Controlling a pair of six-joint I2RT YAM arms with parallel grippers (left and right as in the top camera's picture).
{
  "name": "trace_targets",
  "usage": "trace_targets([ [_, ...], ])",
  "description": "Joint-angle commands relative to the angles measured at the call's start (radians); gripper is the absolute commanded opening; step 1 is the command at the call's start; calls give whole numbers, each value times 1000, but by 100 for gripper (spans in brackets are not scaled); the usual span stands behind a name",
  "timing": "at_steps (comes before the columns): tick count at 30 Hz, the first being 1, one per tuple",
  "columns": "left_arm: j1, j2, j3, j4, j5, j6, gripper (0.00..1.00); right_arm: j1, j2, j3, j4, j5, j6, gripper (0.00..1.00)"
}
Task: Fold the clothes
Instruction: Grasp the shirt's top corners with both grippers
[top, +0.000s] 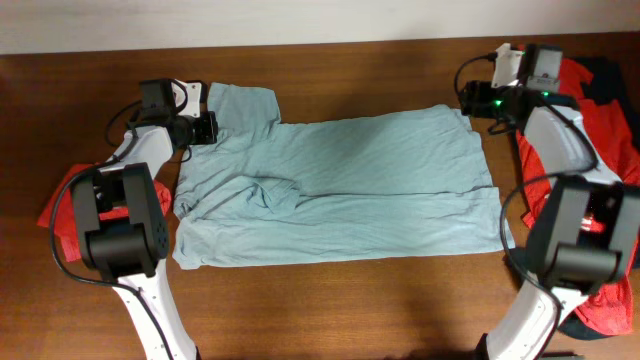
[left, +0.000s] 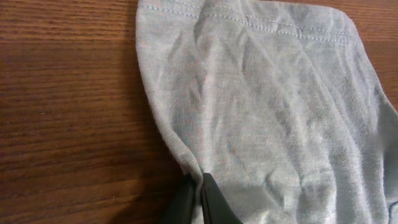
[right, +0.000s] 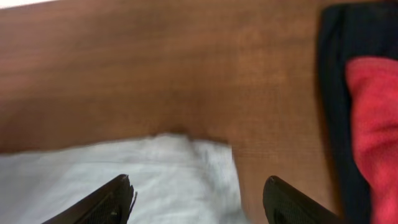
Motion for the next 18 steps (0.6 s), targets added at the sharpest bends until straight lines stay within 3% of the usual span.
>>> trace_targets([
  [1,1,18,-2,-14,5,1,6,4,89,5,62,-2,38,72],
  [8,-7,18,-2,-14,5,1,6,4,184,5,175,0,140,68],
  [12,-7,18,-2,-15,5,1,6,4,185,5,165,29,171,61],
  [18,-7,18,-2,-21,5,1,6,5,186,5,130,77,231,61],
])
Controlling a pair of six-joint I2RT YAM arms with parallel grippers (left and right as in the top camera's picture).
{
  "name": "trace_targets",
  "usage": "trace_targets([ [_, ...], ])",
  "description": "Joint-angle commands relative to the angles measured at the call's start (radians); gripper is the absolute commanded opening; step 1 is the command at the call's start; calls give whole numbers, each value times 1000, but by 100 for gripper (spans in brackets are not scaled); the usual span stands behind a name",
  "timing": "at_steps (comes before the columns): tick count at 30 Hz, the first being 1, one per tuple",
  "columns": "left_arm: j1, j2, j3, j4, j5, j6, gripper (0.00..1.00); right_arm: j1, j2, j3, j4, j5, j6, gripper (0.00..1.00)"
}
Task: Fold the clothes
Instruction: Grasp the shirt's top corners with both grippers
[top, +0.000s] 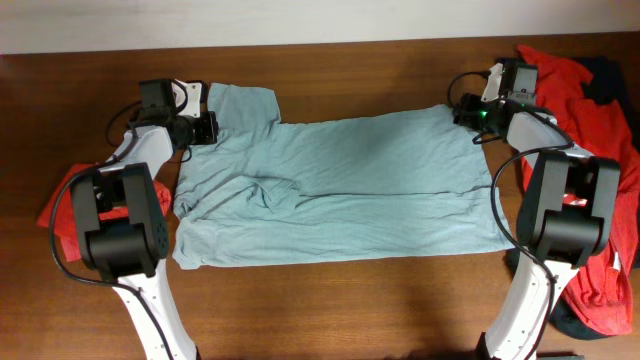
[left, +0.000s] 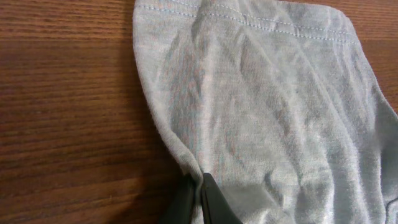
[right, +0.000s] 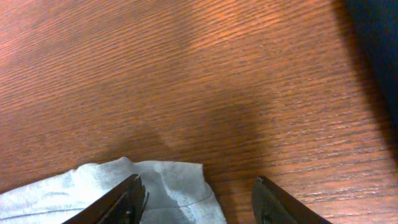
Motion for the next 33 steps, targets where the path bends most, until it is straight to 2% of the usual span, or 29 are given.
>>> trace_targets([
  [1,-7,18,-3,-17,-1,1,6,4,4,6,-5,27,31,61],
  [5,-7,18,-3,-19,0,1,6,6,4,6,-15,27,42,56],
  [12,-7,18,-3,-24,-1,1,6,50,46,6,-15,58,42,55],
  [18,-6,18,-3,-31,-1,1,6,53,72,6,-15,58,45,38],
  [21,-6,18,-3,-32,-1,1,6,53,72,6,-19,59,45,15],
  [24,-6,18,-3,-31,0,1,1,50,68,8,-21,58,45,10],
  [27,-6,6,-3,-43,12,1,1,28,48,35,-72,63,45,6],
  [33,-1,-94,-3,-46,-4,1,1,-45,-3,164,-243,66,45,5],
])
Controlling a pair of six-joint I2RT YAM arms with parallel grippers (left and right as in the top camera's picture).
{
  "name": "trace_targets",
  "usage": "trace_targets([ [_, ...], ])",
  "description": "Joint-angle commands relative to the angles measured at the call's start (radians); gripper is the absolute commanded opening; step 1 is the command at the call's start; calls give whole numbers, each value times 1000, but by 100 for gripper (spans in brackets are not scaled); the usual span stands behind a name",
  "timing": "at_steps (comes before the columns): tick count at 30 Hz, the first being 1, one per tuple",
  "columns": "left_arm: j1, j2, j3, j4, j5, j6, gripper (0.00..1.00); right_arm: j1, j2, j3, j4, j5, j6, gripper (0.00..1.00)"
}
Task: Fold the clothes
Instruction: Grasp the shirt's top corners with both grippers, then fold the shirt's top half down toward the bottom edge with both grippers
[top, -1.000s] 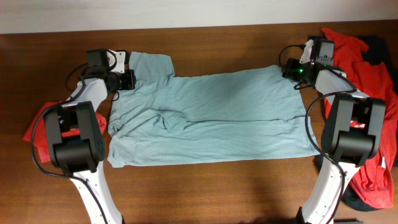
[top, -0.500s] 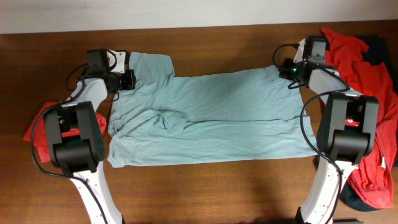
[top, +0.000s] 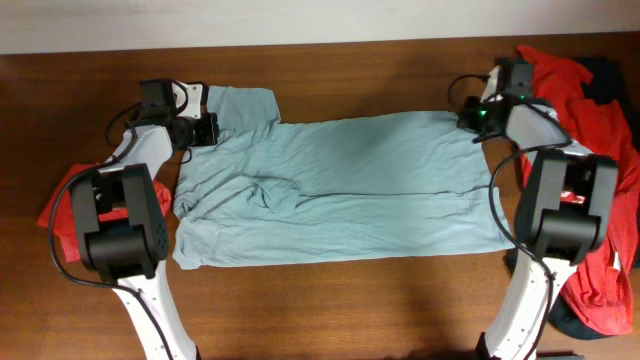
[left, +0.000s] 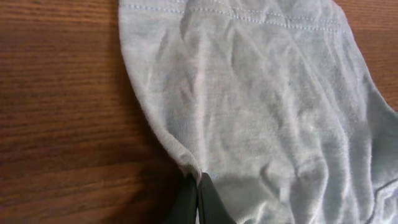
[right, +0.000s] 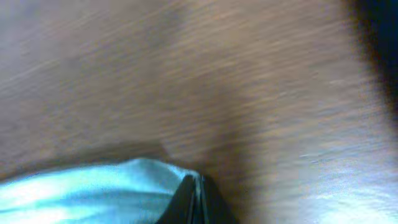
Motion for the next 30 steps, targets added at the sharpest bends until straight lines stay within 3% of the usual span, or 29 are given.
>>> trace_targets([
  [1,2,-99,-4,-4,-14,2,1,-51,-29,95,-66,16,-2,5],
  [12,7,-200,-4,-38,16,-10,1,-69,-32,203,-249,0,-23,11],
  [19,16,-254,-4,-111,19,-14,1,-69,-68,203,-332,-8,-67,9],
  [30,73,-372,-4,-367,19,-36,1,-71,-167,203,-590,1,-97,10],
])
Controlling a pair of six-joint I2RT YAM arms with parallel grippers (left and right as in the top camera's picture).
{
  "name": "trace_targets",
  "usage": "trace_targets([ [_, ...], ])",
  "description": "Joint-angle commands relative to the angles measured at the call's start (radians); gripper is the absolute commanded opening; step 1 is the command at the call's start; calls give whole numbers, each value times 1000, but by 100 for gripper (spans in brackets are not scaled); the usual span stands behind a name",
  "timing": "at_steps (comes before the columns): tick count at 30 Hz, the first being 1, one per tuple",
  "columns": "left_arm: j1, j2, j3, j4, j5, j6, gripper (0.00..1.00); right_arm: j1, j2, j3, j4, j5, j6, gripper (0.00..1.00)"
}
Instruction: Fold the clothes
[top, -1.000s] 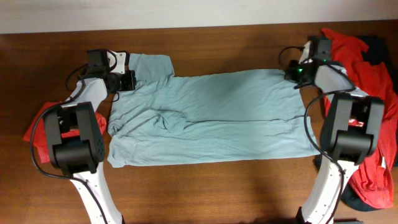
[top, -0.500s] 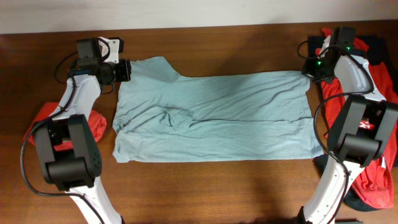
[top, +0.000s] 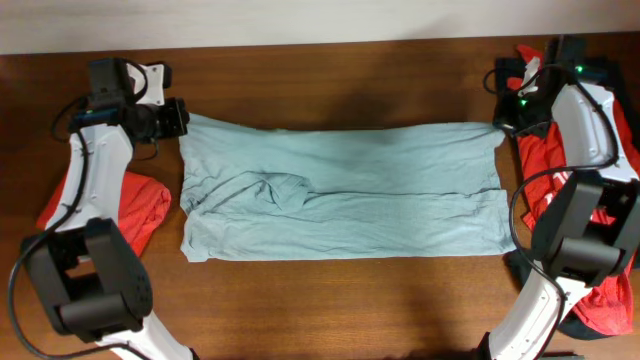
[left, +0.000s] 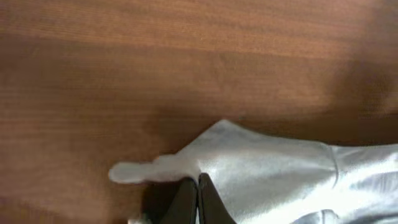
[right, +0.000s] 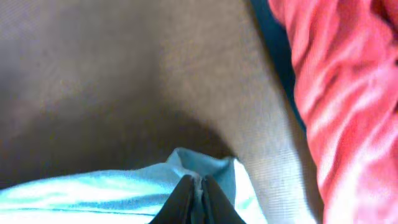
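Note:
A light blue T-shirt (top: 340, 190) lies spread across the middle of the brown table (top: 330, 300). Its far edge runs straight and taut between my two grippers. My left gripper (top: 180, 118) is shut on the far left corner; in the left wrist view a pale tip of cloth (left: 155, 169) sticks out beside the closed left gripper (left: 198, 182). My right gripper (top: 500, 125) is shut on the far right corner, and a small fold of blue cloth (right: 205, 163) stands above the closed right gripper (right: 199, 182). A bunched lump (top: 275, 188) sits left of the shirt's middle.
A red cloth (top: 140, 205) lies at the left beside my left arm. A pile of red and dark clothes (top: 605, 285) fills the right edge, and shows as red cloth (right: 348, 93) close to my right gripper. The table's far edge meets a white wall (top: 300, 20).
Both grippers, still shut on the shirt, now stand farther apart. The sleeve that lay flat at the far left is drawn in, and the far edge is straight and taut.
My left gripper was shut on the sleeve's edge throughout. My right gripper was open above the far right corner, then open right at it, then shut on it. Now the far edge is stretched between the two grippers.

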Motion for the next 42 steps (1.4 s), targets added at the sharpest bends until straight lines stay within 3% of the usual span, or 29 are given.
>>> trace_targets([
  [1,2,-34,-3,-68,11,-8,1,2,-24,17,-64,8,-12,10],
  [16,77,-35,-3,-503,31,-56,1,2,-24,17,-290,243,-11,14],
  [33,78,-35,-4,-641,29,-48,1,2,-23,16,-482,243,-12,14],
  [35,78,-35,-4,-641,29,-48,1,2,-23,16,-483,241,-11,18],
  [36,78,-35,-4,-641,29,-48,1,3,-23,16,-485,227,-12,40],
  [42,78,-35,-4,-631,29,-48,1,3,-23,16,-493,208,-12,43],
])
